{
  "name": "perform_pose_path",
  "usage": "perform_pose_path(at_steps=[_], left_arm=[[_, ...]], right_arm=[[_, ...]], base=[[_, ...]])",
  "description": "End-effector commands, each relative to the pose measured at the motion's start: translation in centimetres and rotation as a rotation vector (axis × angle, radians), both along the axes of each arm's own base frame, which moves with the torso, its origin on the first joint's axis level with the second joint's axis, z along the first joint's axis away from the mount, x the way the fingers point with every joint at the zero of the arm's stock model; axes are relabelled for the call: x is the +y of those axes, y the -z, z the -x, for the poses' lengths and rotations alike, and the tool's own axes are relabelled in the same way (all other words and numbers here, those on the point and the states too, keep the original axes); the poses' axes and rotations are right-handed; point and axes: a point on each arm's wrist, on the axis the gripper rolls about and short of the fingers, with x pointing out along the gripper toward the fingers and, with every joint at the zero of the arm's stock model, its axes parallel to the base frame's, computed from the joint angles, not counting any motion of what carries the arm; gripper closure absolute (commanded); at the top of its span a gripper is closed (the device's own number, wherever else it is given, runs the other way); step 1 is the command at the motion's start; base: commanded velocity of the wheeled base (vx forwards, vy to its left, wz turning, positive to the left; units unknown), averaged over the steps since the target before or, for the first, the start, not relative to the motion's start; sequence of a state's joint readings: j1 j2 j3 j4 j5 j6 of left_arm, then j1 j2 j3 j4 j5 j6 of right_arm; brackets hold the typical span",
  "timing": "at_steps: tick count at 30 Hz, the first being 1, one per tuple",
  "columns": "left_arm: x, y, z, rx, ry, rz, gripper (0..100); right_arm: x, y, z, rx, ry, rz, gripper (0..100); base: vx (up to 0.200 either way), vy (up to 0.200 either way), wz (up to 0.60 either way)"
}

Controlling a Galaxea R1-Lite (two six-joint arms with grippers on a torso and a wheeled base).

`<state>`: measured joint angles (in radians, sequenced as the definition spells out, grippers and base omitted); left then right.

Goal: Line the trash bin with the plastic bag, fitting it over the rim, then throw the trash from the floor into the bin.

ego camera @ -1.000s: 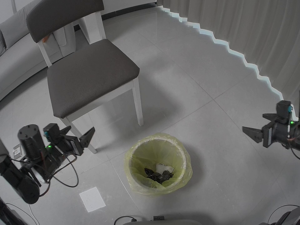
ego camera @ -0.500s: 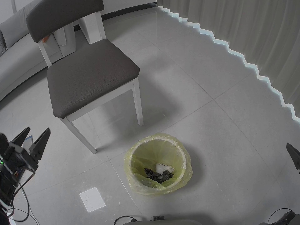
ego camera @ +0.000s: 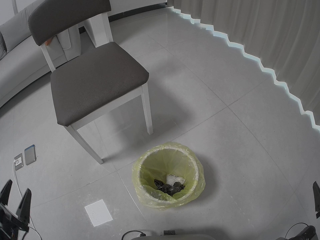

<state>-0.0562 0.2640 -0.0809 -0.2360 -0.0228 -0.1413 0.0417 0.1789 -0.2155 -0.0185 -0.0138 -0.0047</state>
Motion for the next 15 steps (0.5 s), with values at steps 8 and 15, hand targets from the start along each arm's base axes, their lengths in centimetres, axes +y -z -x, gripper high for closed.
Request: perform_pose_path(at_steps=[8,15], left_arm=[[0.27,4.5,2.13,-0.002,-0.185,-0.022,0],[0.18,4.56,2.12,0.003,-0.145,-0.066,0]], right_arm=[[-0.13,5.82,0.22,-0.016,0.143,-0.019,0],[0.15,6.51,0.19,0.055,0.019,0.002,0]], base=[[0.0,0.0,0.0],[0.0,0.0,0.0]])
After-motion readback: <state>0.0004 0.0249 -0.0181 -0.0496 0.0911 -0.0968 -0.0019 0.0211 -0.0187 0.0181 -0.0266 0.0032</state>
